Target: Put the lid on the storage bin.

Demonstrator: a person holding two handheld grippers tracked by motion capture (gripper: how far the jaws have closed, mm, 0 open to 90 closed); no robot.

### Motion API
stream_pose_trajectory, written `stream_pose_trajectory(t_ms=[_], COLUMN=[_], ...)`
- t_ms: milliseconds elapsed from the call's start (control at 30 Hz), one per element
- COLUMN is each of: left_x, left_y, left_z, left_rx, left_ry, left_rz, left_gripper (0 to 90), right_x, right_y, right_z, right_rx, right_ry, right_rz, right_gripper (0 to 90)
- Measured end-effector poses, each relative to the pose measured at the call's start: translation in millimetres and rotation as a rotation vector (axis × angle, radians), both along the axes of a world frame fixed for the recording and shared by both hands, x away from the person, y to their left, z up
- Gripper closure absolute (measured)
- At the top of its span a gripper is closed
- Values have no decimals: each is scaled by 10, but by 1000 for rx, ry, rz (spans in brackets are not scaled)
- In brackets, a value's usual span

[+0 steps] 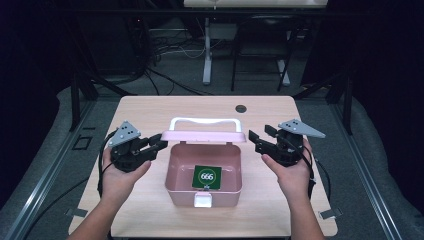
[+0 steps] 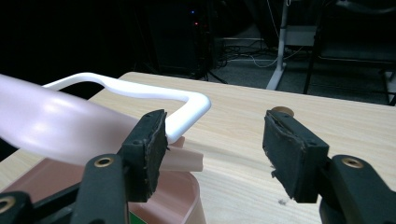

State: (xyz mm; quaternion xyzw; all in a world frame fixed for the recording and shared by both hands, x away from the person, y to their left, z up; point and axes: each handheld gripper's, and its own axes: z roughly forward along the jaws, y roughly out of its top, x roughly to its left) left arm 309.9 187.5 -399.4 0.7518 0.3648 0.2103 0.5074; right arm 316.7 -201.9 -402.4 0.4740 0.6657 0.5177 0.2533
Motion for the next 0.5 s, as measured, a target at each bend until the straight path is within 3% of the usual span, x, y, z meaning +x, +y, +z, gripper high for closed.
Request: stream_pose_trajectory(t_ms=[133, 333, 500], left_x=[-13, -33, -43], left_y=[6, 12, 14], left_z=[-10, -25, -32], left_rx=[3, 6, 8], left_ry=[1, 3, 3], left_rz=[-6, -9, -11], left_gripper=[724, 724, 723], right_x=[13, 33, 31], right_y=[-5, 0, 2], right_z=[-9, -39, -40], right_rx=[0, -26, -10], right_ry=[20, 15, 33], right_rz=[-4, -31, -31], right_gripper=[399, 316, 286])
